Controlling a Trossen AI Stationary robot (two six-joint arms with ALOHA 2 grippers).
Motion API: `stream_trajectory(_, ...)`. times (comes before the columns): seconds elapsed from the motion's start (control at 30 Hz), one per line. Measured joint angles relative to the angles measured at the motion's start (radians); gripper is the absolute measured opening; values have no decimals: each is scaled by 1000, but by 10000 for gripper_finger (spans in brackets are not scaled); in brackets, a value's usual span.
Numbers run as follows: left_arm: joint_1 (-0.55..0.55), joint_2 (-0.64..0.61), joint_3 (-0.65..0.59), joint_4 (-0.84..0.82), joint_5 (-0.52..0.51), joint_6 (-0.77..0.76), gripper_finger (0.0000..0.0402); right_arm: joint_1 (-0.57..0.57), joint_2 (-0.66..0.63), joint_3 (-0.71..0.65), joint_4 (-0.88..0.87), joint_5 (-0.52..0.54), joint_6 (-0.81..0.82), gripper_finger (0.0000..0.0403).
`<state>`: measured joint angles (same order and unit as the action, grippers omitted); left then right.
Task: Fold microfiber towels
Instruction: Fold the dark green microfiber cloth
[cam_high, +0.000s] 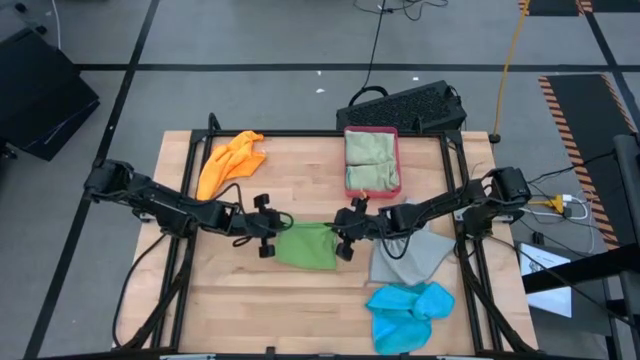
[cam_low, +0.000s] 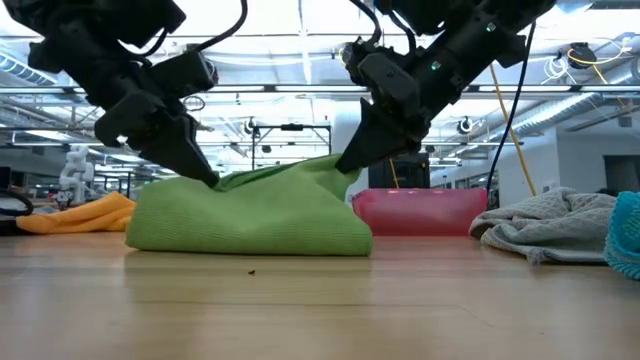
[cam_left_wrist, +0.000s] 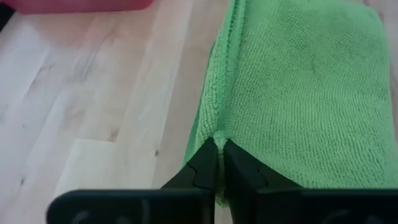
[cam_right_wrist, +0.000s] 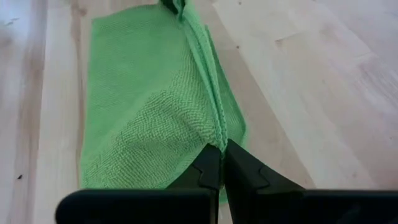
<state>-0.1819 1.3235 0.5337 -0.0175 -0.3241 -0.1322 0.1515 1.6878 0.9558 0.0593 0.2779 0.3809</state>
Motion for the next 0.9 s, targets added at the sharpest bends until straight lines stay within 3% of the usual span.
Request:
stream_trajectory(0.17, 4, 1, -19, 25, 0, -12, 38, -16, 29, 0, -2, -21, 16, 4)
stream_trajectory(0.53, 12, 47, -34, 66, -1, -35, 22, -35, 103, 0, 45, -42, 14, 9)
stream_trajectory(0.9, 30, -29, -19, 97, 9, -62, 82, -32, 57, 0, 19, 41, 7, 125)
